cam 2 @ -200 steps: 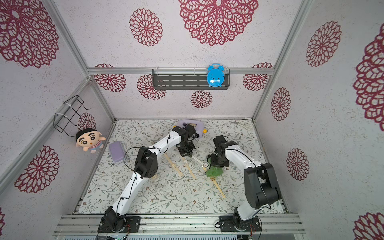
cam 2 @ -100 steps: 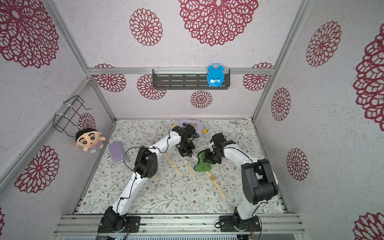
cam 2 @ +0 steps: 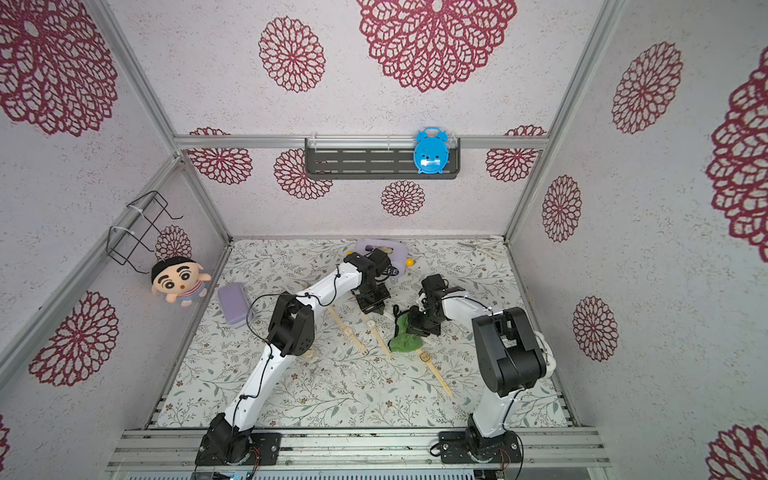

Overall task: Wipe the watch dial
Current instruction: Wipe the dirt from the watch dial.

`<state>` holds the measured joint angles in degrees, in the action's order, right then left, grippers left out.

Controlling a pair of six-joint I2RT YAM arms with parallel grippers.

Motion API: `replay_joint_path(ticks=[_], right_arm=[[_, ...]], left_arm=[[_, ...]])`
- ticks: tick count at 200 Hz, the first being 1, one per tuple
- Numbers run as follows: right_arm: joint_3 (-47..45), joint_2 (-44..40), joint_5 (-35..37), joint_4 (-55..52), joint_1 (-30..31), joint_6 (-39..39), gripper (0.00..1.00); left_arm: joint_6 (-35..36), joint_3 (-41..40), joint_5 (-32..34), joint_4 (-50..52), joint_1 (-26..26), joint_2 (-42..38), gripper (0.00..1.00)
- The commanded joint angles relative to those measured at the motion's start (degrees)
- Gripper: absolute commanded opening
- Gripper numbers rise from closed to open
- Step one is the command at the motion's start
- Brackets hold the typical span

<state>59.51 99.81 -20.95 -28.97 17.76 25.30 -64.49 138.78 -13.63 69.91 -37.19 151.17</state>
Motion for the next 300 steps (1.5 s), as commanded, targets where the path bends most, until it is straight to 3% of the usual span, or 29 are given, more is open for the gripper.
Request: replay_joint_path(ticks=[1,82,142,192,243,300], right_arm=[[-2.0,2.2,11.8,-6.9,-2.1,-0.1,0.00],[0.6,1.5,19.1,-13.0,-6.8,-1.0,0.00],[7.6,3.9,22.1,-16.2,-11.0,-1.2,0.00],[12.5,1.2,17.5,-16.5,-11.3,-0.5,0.00],[11.0,-6.2,13.0,-13.5,-11.3,0.6,0.00],[6.5,-10.8,1.1,-5.6,-10.4,0.5,0.00]], left_arm=[[0.7,-3.3,6.9,6.1,2.4,2.6,0.00],[0.8,-4.0,7.0,6.0,2.5,2.7,0.00],[0.7,-4.1,7.1,6.2,2.5,2.6,0.00],[0.3,-4.0,6.9,6.0,2.6,2.2,0.00],[-0.6,-3.9,6.0,5.3,2.6,1.2,0.00],[-0.8,-4.1,5.7,5.1,2.4,1.1,0.00]])
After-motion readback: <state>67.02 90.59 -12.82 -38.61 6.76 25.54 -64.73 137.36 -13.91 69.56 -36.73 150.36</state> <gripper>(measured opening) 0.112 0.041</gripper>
